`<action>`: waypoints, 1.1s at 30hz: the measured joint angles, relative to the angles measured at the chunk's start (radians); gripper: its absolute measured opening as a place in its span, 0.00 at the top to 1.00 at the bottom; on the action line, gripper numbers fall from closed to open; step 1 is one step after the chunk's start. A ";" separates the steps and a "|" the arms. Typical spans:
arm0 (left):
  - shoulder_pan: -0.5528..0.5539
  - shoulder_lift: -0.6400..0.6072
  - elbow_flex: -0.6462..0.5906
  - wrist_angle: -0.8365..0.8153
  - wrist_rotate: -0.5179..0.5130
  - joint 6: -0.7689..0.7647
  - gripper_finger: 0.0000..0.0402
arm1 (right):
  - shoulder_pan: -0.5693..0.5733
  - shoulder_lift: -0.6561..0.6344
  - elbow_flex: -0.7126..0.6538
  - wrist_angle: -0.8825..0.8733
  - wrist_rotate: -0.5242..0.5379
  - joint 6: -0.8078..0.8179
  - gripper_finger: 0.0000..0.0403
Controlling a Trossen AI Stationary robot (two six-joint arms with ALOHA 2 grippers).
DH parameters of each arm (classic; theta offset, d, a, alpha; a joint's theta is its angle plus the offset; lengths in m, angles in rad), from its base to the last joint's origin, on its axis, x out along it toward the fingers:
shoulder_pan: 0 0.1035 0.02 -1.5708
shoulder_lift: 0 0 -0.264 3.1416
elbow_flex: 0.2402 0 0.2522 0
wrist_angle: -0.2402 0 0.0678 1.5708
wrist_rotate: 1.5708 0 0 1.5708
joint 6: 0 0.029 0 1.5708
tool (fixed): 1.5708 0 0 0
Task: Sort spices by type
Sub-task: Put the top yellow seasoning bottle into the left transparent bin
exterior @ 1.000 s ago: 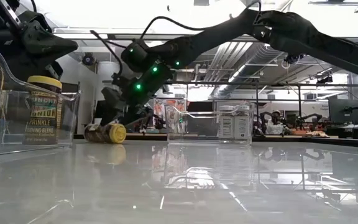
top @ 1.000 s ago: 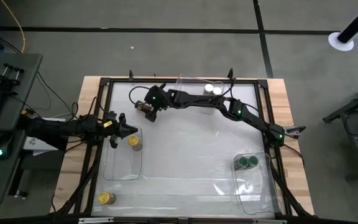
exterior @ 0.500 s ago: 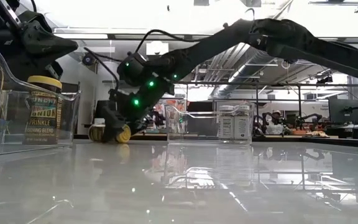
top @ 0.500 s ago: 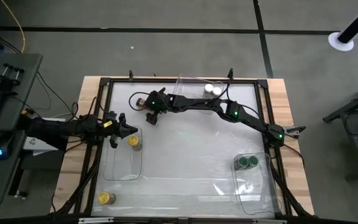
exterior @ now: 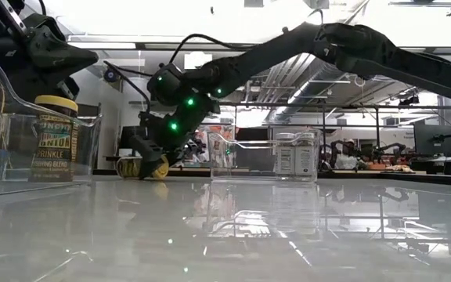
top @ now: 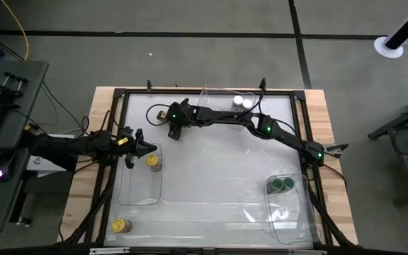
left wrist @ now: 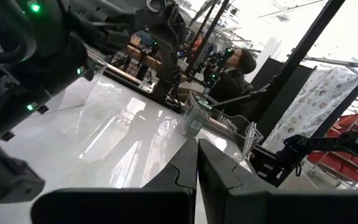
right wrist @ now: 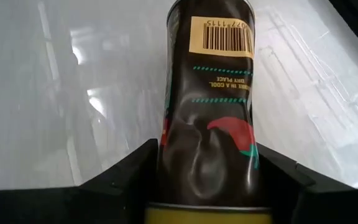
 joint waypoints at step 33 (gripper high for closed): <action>0.000 0.003 0.000 0.001 0.000 0.000 1.00 | 0.613 -0.381 0.040 -0.257 0.256 -0.229 0.49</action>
